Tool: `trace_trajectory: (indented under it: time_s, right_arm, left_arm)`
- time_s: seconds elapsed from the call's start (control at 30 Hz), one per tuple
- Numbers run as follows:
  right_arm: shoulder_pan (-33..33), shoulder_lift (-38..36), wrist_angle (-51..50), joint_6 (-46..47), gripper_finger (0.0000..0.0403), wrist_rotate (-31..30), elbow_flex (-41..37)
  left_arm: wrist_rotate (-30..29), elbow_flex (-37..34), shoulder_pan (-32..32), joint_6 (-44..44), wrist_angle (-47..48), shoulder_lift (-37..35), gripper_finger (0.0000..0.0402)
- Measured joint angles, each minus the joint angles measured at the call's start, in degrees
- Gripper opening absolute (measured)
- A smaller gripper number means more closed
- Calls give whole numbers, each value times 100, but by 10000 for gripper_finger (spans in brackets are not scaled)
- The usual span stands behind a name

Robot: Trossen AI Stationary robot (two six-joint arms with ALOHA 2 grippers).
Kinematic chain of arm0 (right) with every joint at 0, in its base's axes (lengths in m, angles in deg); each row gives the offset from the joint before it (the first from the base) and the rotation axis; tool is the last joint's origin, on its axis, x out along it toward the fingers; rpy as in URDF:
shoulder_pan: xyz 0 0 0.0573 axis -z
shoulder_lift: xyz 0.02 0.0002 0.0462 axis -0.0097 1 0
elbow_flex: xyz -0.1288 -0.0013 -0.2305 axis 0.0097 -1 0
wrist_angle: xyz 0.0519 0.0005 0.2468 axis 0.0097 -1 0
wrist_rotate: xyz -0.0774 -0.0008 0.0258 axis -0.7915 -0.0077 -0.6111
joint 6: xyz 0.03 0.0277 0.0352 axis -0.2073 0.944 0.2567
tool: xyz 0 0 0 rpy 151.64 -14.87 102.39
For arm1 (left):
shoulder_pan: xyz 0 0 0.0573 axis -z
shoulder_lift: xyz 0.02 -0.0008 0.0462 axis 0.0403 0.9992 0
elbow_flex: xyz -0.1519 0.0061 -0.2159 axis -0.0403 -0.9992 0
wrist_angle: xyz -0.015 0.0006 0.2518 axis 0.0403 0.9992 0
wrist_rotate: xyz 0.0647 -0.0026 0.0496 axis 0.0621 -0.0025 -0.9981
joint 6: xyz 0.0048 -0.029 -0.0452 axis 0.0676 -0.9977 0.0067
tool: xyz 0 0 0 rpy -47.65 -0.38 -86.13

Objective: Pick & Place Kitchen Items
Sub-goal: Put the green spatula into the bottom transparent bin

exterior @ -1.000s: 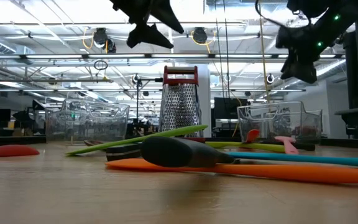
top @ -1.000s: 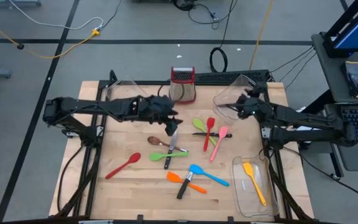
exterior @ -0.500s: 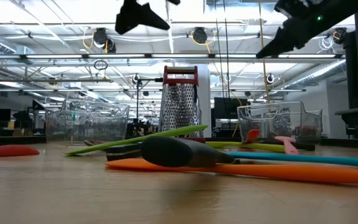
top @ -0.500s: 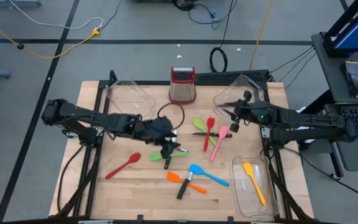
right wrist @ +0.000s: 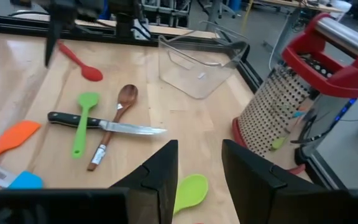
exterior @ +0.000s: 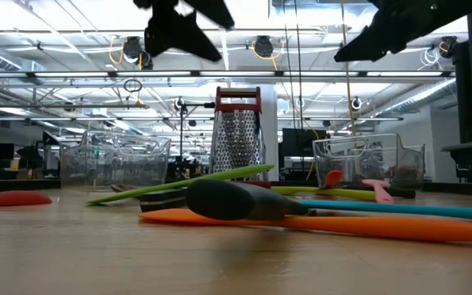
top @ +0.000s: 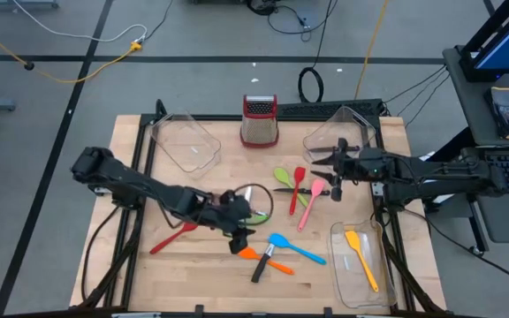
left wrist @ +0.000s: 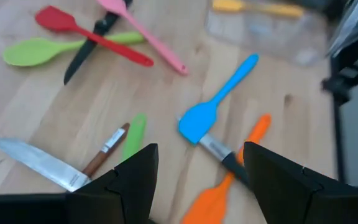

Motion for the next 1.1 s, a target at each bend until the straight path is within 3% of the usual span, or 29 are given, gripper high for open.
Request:
trace_trajectory:
  time_s: [0.3, 0.63, 1.1]
  right_arm:
    - [-95, 0, -1, -1, 116, 1, 0]
    - [-93, 0, -10, 131, 116, -1, 0]
    - [-93, 2, -48, 135, 116, -1, 0]
  left_arm:
    - [-12, 0, -184, 766, -31, 785, 241]
    - [-39, 0, -504, 1017, -194, 1390, 241]
    - [-85, 4, -621, 1373, -63, 1724, 241]
